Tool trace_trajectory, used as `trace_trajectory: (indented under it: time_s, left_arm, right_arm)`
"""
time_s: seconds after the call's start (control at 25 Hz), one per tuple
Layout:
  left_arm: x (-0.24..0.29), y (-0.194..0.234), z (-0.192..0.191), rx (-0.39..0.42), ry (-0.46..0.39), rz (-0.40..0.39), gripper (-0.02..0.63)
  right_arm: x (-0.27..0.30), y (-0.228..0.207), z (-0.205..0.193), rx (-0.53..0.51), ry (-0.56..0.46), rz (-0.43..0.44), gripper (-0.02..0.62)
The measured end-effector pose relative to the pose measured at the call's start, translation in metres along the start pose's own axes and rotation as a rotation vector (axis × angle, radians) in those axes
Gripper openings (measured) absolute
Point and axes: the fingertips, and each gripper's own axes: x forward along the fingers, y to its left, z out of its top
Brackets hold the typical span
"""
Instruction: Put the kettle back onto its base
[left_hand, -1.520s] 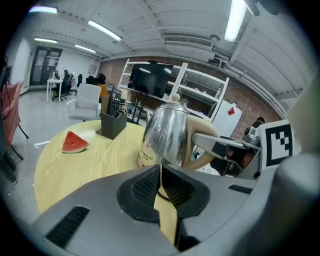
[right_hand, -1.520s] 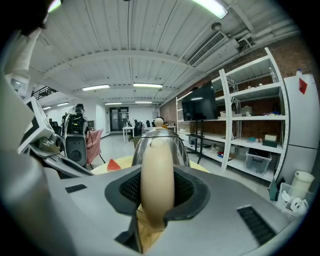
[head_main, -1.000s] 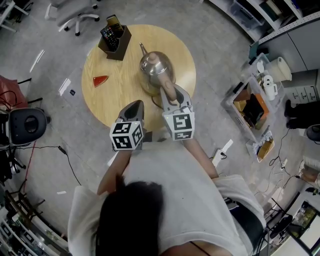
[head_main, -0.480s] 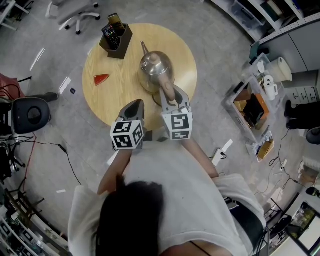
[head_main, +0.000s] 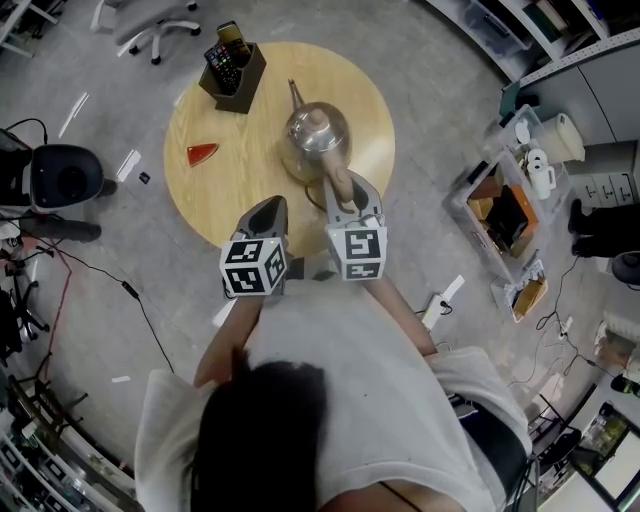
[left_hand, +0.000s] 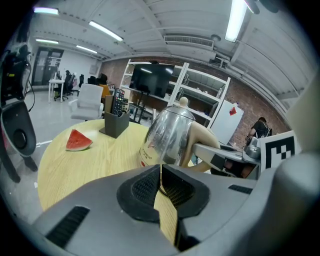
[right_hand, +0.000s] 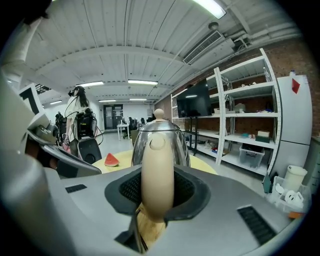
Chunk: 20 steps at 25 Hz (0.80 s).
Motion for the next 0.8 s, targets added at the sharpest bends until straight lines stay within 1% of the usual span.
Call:
trace_trajectory:
  time_s: [0.32,0.56,0.8]
  left_arm:
    - [-0.001,0.001,-0.001,-0.003,-0.002,-0.001,0.035]
    - [-0.005,0.003,-0.003,-0.013,-0.011,0.008,0.035]
    - [-0.008,0.005,-0.008,-0.026,-0.011,0.018,0.035]
  right_arm:
    - [0.000,0.001,-0.004,-0.006,0.004,-0.002,0.107]
    - [-0.006,0.002,-0.024,-0.009,0.044,-0.002,0.106]
    - [-0.005,0.002,-0.024,-0.017,0.041,0.005,0.106]
